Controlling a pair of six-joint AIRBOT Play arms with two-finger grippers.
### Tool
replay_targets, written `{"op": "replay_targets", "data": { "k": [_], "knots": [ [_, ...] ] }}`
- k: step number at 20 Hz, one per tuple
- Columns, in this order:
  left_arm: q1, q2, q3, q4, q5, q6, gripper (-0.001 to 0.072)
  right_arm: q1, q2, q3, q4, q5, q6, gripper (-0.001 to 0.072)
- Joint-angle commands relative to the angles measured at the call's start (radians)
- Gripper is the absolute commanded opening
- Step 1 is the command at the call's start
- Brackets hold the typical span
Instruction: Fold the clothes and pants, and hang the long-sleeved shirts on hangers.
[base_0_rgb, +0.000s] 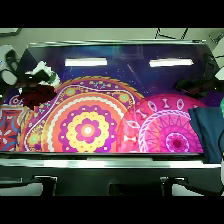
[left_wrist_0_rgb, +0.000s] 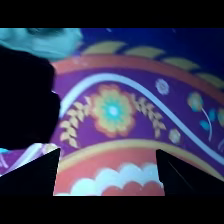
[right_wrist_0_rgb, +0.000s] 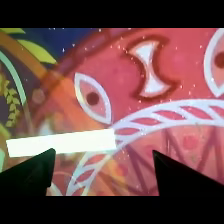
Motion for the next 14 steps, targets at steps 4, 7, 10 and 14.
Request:
{"op": "replay_targets", "data": {
  "k": [4, 7, 10, 14],
  "knots": [
    [0.348, -0.275, 0.146, -0.162, -0.285, -0.136, 0.0713, 0.002, -0.015, 0.000, 0.002, -0.039, -0.029, 0.0689],
    [0.327, -0.360, 0.145, -0.263, -0.153, -0.068, 0.0713, 0.002, -0.043, 0.000, 0.000, 0.010, -0.029, 0.0689],
    [0.299, -0.426, 0.145, -0.418, -0.071, 0.006, 0.0700, 0.002, -0.060, 0.000, 0.003, 0.080, -0.024, 0.0690],
    [0.246, -0.382, 0.148, -0.515, -0.063, 0.157, 0.0023, 0.002, -0.055, 0.002, 0.002, 0.126, -0.025, 0.0690]
  ]
}}
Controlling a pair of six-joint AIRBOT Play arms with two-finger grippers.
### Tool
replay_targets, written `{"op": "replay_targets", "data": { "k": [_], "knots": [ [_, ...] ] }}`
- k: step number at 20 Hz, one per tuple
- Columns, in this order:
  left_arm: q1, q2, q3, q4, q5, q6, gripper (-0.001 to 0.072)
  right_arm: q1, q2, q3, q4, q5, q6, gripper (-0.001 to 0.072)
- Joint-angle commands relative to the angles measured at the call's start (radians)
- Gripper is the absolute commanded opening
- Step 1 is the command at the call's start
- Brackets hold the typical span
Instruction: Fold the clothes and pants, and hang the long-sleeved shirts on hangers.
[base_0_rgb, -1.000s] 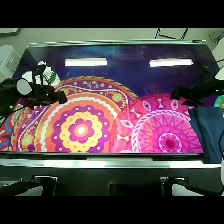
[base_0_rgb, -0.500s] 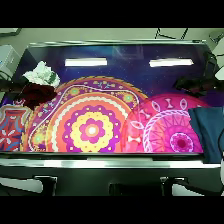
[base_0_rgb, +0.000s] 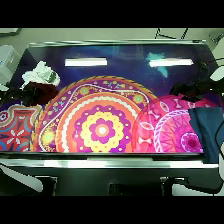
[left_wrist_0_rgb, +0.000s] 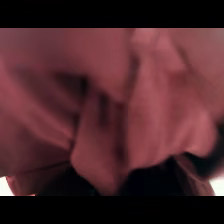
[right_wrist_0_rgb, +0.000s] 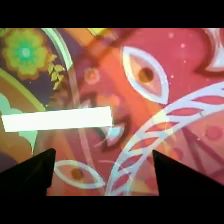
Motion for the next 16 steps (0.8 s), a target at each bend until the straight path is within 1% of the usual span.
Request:
{"op": "replay_targets", "data": {
  "k": [1, 2, 4, 5, 6, 7, 9, 11, 13, 14, 16],
  "knots": [
    [-0.055, 0.075, 0.005, -0.163, 0.045, 0.235, 0.0023, 0.001, 0.005, 0.003, -0.002, 0.056, 0.002, 0.0690],
    [-0.088, 0.163, 0.005, -0.177, 0.042, 0.336, 0.0023, 0.001, 0.017, 0.004, -0.001, 0.057, 0.002, 0.0690],
    [-0.175, 0.370, 0.004, -0.172, -0.002, 0.466, 0.0022, 0.001, 0.054, 0.004, -0.001, 0.056, 0.002, 0.0689],
    [-0.230, 0.468, 0.003, -0.172, -0.024, 0.494, 0.0022, 0.001, 0.076, 0.004, -0.001, 0.055, 0.002, 0.0689],
    [-0.302, 0.567, -0.004, -0.169, -0.032, 0.495, 0.0022, 0.001, 0.100, 0.004, 0.000, 0.056, 0.003, 0.0687],
    [-0.378, 0.650, -0.018, -0.169, -0.026, 0.495, 0.0022, 0.001, 0.126, 0.004, 0.001, 0.056, 0.003, 0.0669],
    [-0.562, 0.781, -0.071, -0.159, 0.027, 0.483, 0.0022, 0.001, 0.183, 0.004, 0.003, 0.056, 0.003, 0.0670],
    [-0.752, 0.851, -0.148, -0.085, 0.115, 0.403, 0.0022, 0.001, 0.242, 0.004, -0.002, 0.053, 0.002, 0.0670],
    [-0.916, 0.851, -0.244, 0.008, 0.179, 0.287, 0.0022, 0.001, 0.291, 0.004, -0.002, 0.054, 0.002, 0.0670],
    [-0.978, 0.831, -0.299, 0.023, 0.210, 0.250, 0.0023, 0.001, 0.309, 0.004, -0.002, 0.056, 0.002, 0.0670],
    [-1.093, 0.745, -0.418, 0.018, 0.280, 0.206, 0.0023, 0.001, 0.332, 0.004, -0.001, 0.062, 0.003, 0.0670]
  ]
}}
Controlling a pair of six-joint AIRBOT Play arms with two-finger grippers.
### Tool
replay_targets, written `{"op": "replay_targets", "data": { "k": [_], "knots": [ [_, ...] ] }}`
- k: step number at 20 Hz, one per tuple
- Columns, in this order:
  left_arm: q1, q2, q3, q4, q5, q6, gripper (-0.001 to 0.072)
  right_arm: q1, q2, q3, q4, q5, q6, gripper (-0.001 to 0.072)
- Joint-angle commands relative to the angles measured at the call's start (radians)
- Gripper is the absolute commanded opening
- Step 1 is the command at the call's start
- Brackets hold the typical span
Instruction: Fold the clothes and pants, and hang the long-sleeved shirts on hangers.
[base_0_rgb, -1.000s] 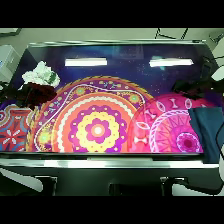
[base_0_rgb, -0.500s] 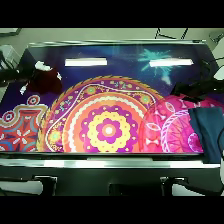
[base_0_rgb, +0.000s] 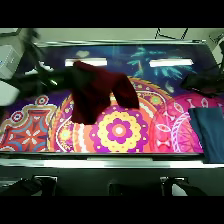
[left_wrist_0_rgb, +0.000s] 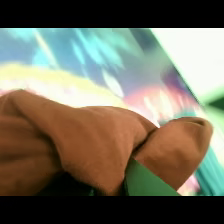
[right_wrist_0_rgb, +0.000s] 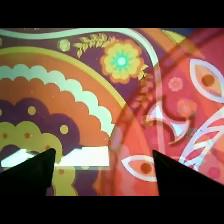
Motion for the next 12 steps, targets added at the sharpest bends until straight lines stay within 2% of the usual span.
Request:
{"op": "replay_targets", "data": {
  "k": [1, 3, 4, 5, 6, 8, 10, 12],
  "knots": [
    [-0.236, -0.107, -0.179, 0.048, 0.149, -0.119, 0.0023, 0.001, 0.049, 0.000, 0.000, 0.020, 0.000, 0.0670],
    [-0.318, -0.275, -0.201, 0.005, 0.159, -0.120, 0.0024, 0.001, 0.042, -0.001, -0.003, 0.051, 0.000, 0.0670],
    [-0.349, -0.366, -0.189, -0.066, 0.153, -0.110, 0.0181, 0.001, 0.034, -0.002, -0.004, 0.058, 0.000, 0.0670],
    [-0.359, -0.440, -0.157, -0.151, 0.103, -0.076, 0.0628, 0.001, 0.024, -0.003, -0.006, 0.063, 0.000, 0.0671],
    [-0.347, -0.483, -0.113, -0.206, 0.023, -0.021, 0.0709, 0.001, 0.009, -0.003, -0.009, 0.069, 0.000, 0.0671],
    [-0.264, -0.492, -0.010, -0.188, -0.168, 0.069, 0.0710, 0.001, -0.034, -0.003, -0.005, 0.092, 0.000, 0.0672],
    [-0.108, -0.439, 0.084, -0.045, -0.339, 0.084, 0.0710, 0.001, -0.100, -0.005, 0.030, 0.150, -0.001, 0.0681],
    [0.083, -0.376, 0.116, 0.080, -0.441, 0.083, 0.0710, 0.001, -0.163, -0.053, 0.093, 0.206, -0.023, 0.0701]
  ]
}}
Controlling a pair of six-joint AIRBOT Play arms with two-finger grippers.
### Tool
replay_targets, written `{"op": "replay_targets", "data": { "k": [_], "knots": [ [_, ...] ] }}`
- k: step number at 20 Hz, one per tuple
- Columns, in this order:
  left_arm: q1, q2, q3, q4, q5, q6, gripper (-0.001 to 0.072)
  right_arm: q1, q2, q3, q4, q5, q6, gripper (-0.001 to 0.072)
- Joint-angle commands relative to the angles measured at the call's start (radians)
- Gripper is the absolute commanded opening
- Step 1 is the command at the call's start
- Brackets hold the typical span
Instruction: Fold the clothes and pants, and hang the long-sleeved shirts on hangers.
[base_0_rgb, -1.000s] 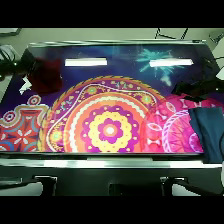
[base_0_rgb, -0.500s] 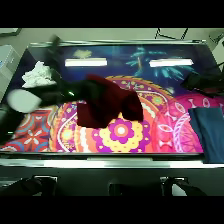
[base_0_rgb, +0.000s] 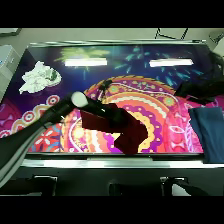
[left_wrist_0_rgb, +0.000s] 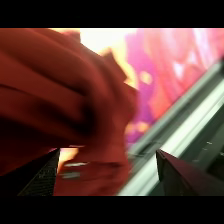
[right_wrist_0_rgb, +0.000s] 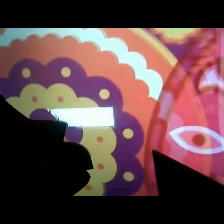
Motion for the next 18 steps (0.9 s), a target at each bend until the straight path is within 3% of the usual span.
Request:
{"op": "replay_targets", "data": {
  "k": [1, 4, 7, 10, 17, 18],
  "knots": [
    [0.285, 0.051, 0.061, 0.150, -0.255, 0.035, 0.0709, 0.001, -0.097, -0.081, 0.089, 0.083, -0.017, 0.0702],
    [0.506, 0.047, -0.066, 0.144, -0.318, 0.024, 0.0709, 0.001, -0.138, -0.276, 0.166, 0.001, -0.021, 0.0703],
    [0.601, 0.046, -0.299, 0.030, -0.199, 0.042, 0.0708, 0.001, -0.166, -0.417, 0.246, -0.114, -0.047, 0.0702],
    [0.589, 0.034, -0.433, -0.106, -0.030, 0.093, 0.0708, 0.004, -0.211, -0.460, 0.336, -0.174, -0.085, 0.0701],
    [0.476, -0.069, -0.441, -0.264, 0.154, 0.114, 0.0706, 0.145, -0.308, -0.460, 0.364, -0.294, -0.093, 0.0701],
    [0.463, -0.071, -0.441, -0.275, 0.188, 0.113, 0.0661, 0.161, -0.317, -0.460, 0.367, -0.314, -0.082, 0.0700]
  ]
}}
